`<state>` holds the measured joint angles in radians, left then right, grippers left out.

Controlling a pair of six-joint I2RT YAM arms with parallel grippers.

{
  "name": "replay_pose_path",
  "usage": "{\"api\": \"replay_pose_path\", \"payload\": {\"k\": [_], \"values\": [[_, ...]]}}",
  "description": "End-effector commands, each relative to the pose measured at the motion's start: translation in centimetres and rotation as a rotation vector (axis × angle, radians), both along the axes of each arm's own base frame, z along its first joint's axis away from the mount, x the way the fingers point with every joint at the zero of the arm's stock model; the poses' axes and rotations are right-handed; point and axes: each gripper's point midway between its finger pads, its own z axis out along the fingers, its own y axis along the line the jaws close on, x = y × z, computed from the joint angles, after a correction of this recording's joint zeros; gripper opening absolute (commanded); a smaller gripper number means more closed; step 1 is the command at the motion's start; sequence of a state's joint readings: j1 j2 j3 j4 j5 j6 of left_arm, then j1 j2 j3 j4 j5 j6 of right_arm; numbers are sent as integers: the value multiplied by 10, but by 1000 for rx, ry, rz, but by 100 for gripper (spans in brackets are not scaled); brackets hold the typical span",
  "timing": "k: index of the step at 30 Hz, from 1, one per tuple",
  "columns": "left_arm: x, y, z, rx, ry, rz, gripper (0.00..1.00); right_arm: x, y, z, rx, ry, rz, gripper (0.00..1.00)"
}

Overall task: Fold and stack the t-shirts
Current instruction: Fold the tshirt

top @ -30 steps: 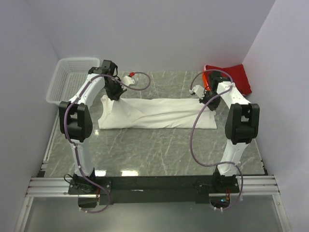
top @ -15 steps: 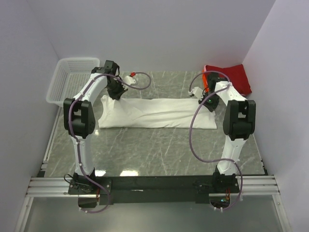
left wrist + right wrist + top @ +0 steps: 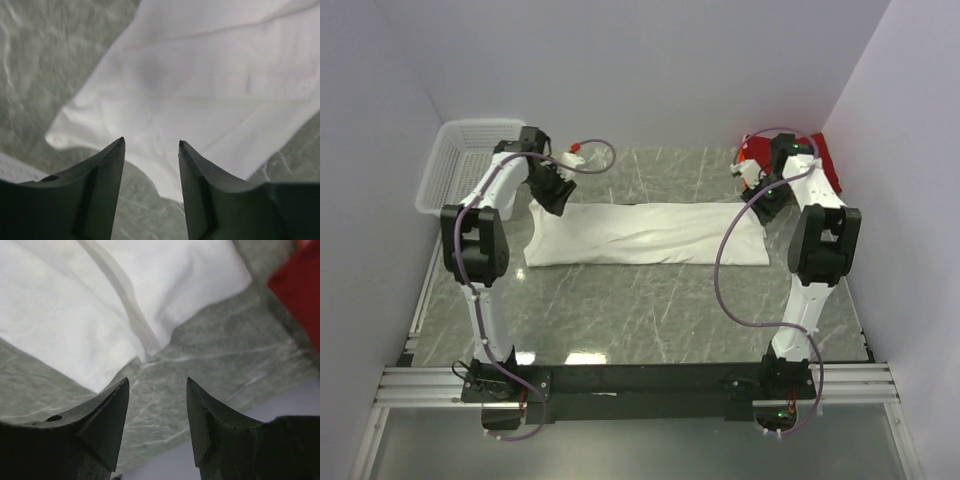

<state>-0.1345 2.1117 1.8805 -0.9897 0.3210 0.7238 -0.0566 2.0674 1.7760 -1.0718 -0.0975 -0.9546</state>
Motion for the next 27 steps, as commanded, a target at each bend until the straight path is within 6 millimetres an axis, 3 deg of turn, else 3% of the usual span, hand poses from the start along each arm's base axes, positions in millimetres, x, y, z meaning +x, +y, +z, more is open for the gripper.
{"api": "replay_pose_path", "payload": {"k": [1,5,10,16,27], "values": [[-33,18,43,-113,31,152,54,-33,1,27,154,74,-217,57],[-70,36,21,-152,153,268,57,-63,9,18,277,187,-457,57],[-89,49,-2,-181,243,377,63,-63,8,2,337,220,-613,57],[-95,48,-14,-191,288,410,66,-56,3,-21,334,249,-729,58],[-100,51,-30,-163,330,434,66,-71,6,-47,322,323,-756,51]]}}
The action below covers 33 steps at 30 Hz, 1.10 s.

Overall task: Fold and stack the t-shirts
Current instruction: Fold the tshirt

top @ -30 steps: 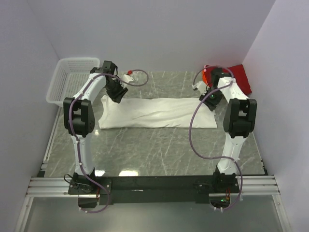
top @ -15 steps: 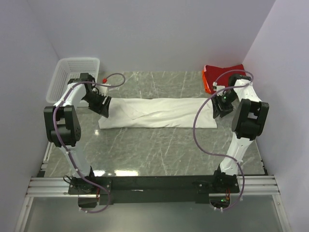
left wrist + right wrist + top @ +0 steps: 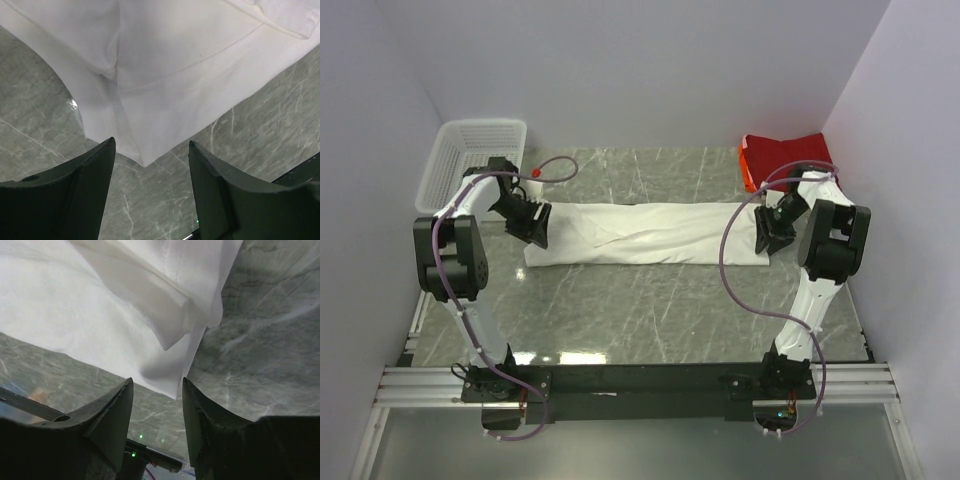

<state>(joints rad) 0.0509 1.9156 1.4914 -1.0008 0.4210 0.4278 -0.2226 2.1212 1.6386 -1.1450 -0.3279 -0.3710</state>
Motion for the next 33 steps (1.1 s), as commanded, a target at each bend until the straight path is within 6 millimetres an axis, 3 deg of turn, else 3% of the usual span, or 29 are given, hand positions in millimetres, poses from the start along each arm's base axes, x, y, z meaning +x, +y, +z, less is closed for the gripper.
{"api": "replay_pose_path", "payload": {"k": [1,8,12,24,29,33], "values": [[-1,-2,-5,-12,10,11,66,-1,-1,-4,1,3,-29,51],[-6,-3,-11,-21,35,14,68,-3,-2,-7,2,14,-25,47],[-7,-5,-15,-29,46,20,66,-2,-5,-2,-3,2,-29,35],[-9,-11,-20,-62,76,42,63,-5,-9,0,-1,0,-24,26],[-10,-9,-30,-44,103,73,60,-7,-9,-1,3,-1,-12,25],[-8,-6,-36,-26,115,91,60,0,-11,0,3,-18,-21,34]]}}
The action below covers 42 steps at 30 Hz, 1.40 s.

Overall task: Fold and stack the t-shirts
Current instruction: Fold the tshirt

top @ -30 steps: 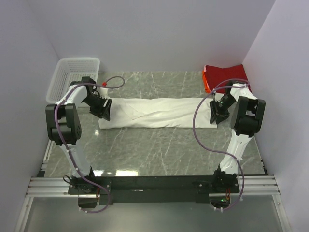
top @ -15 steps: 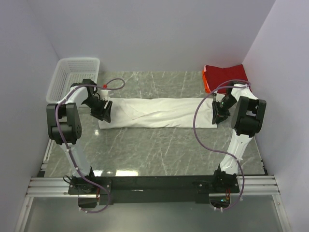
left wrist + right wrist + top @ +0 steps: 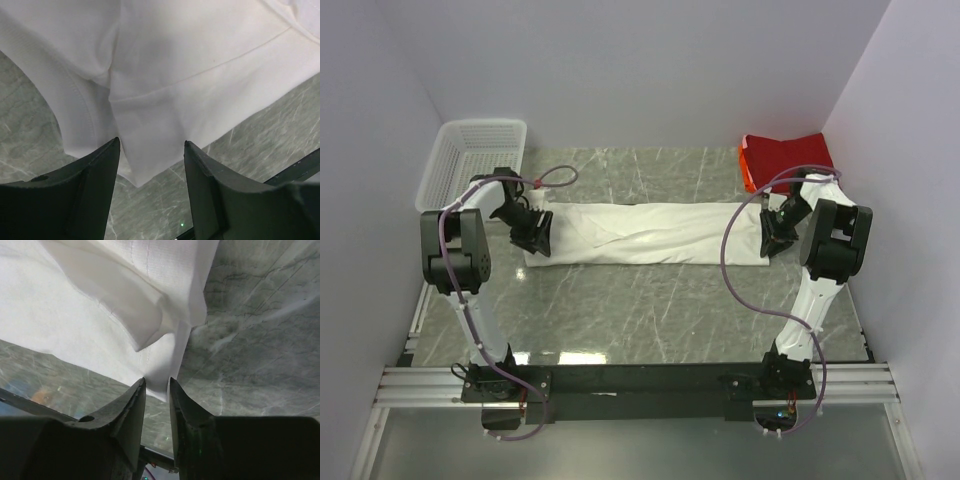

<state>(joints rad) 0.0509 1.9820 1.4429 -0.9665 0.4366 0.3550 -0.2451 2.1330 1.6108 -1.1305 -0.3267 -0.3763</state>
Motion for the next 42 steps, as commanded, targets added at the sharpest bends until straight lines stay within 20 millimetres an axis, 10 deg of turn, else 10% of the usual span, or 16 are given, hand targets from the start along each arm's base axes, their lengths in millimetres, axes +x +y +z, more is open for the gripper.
{"api": "replay_pose_path", "payload": {"k": [1,21,28,32,42], "values": [[3,0,-5,3,8,28,60,8,-5,11,-1,-44,-5,35],[0,-6,-9,-21,42,45,39,5,-6,0,24,-15,-34,38],[-1,-5,-9,-14,44,38,34,5,-2,7,49,-25,-31,22],[-4,-4,-9,-11,44,39,14,2,-6,13,36,-33,-21,0],[-3,6,5,26,-2,45,1,-20,-37,-1,-126,6,47,0]]}}
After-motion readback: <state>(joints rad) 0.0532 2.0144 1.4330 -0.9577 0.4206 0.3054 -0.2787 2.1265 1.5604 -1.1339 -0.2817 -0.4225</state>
